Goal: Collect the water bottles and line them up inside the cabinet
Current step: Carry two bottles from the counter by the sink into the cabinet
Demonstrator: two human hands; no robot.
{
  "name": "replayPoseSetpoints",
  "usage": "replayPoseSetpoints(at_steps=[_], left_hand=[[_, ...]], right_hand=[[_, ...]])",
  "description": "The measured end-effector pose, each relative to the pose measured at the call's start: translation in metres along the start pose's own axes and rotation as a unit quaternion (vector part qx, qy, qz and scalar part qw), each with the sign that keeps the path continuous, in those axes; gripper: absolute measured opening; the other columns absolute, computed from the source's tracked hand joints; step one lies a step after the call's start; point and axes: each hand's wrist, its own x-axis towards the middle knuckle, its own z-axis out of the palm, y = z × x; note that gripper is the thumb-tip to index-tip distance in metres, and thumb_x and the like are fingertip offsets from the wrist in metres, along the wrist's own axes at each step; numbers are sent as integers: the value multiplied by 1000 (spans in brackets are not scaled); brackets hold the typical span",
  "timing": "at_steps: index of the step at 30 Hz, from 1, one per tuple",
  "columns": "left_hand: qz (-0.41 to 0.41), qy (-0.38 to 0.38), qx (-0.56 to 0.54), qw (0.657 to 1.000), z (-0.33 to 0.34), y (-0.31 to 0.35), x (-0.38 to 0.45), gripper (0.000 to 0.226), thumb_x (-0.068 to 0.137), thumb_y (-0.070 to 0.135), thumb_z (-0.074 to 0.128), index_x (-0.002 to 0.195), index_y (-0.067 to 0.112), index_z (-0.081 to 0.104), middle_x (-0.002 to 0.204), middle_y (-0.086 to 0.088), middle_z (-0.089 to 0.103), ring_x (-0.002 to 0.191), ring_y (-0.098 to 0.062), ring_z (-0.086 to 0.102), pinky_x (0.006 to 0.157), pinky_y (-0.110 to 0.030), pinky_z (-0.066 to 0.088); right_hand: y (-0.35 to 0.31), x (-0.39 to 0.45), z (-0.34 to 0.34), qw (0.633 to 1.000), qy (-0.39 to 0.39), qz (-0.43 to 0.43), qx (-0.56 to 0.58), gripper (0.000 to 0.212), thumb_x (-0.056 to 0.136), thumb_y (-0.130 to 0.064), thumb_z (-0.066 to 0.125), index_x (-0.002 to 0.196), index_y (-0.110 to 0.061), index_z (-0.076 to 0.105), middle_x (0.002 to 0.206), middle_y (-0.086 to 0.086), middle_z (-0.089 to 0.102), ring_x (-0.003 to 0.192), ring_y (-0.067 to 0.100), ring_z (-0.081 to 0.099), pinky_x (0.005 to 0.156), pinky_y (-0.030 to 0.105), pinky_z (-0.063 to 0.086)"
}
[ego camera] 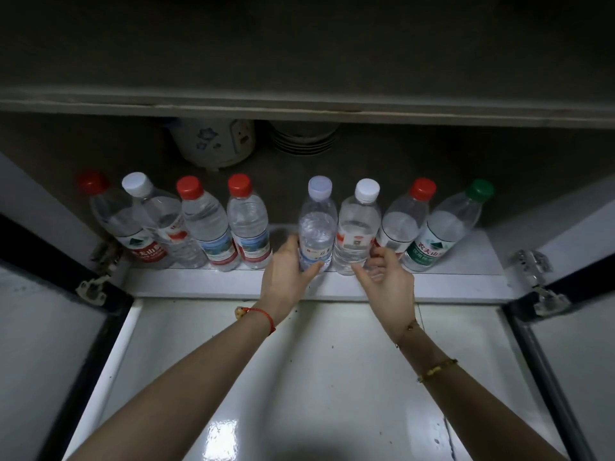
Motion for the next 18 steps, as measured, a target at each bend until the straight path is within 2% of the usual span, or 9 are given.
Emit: replayPoseSetpoints(at_steps=[2, 4, 8, 13, 18], left_hand=[[8, 3, 6, 1000, 0, -2, 0, 52, 84, 33, 73, 125, 15, 47, 119, -4, 65, 99, -20, 64, 74, -26, 46], [12, 7, 2, 1000, -1, -4, -1, 51, 85, 34, 72, 126, 17, 47, 119, -3, 65, 99, -20, 64, 76, -29, 49], [8, 10, 5, 1000, -3, -9, -2, 48, 86, 36, 71, 124, 19, 47, 117, -2, 65, 98, -19, 65, 81, -36, 55], [-6, 29, 5, 1000, -8, -16, -5, 45, 87, 38, 69, 122, 18, 49, 110, -2, 69, 94, -21, 68, 79, -39, 57], [-20, 70, -3, 997, -14, -22, -8, 42, 87, 32, 70, 121, 14, 54, 108, -6, 71, 91, -23, 70, 79, -42, 58]], right_hand=[[-1, -1, 3, 1000, -18, -9, -3, 42, 81, -28, 74, 117, -15, 58, 87, -4, 64, 78, 12, 61, 62, 0, 40], [-4, 0, 5, 999, -38, -14, -8, 43, 83, -30, 73, 120, -17, 56, 96, -4, 67, 83, 7, 60, 65, 1, 39], [-5, 5, 12, 998, -59, -11, 4, 46, 85, -31, 70, 125, -19, 51, 112, -1, 68, 94, 13, 66, 81, 23, 51], [-11, 7, 22, 997, -70, -11, 16, 36, 85, -27, 69, 116, -20, 51, 106, -2, 70, 87, 10, 68, 81, 36, 58], [-21, 5, 41, 999, -52, -15, 0, 39, 84, -27, 70, 116, -18, 50, 88, 5, 72, 74, 19, 68, 71, 44, 58]])
